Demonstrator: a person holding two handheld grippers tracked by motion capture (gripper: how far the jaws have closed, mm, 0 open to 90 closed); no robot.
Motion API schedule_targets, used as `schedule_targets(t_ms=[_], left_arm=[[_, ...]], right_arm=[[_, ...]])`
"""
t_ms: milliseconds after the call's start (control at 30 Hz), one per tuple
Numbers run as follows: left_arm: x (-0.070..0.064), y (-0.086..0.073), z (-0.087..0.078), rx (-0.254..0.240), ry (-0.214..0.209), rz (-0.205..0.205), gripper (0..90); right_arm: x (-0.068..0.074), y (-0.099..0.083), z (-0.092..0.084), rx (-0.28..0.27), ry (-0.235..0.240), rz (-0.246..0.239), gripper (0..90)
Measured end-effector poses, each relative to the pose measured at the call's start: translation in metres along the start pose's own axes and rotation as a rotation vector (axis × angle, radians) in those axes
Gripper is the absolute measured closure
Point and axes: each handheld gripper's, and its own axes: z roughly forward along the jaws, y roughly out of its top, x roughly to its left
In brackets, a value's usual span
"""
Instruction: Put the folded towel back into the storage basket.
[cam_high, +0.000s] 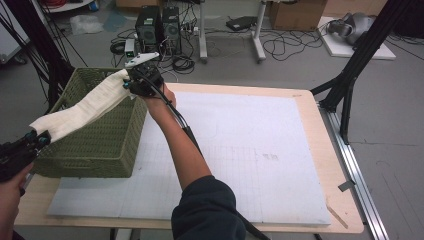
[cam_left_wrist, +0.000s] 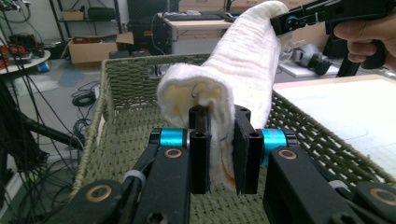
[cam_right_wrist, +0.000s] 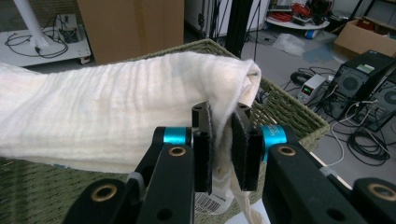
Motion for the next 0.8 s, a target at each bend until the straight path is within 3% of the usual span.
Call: schedule_targets(t_ms=[300,433,800], left_arm=[[0.012,-0.004,0.003,0.013,0.031,-0.005,78.7],[0.018,-0.004,0.004,0.011,0.048,-0.014,78.7],[0.028,-0.012,0.009,0.055,0.050,-0.032,78.4]], right_arm=[[0.008,0.008,0.018,0.020,0.008,-0.032,80.4],[0.009,0.009,0.026,0.026,0.008,-0.018,80.3],[0.017,0.008,0.046,0.040,0.011,-0.023,80.1]])
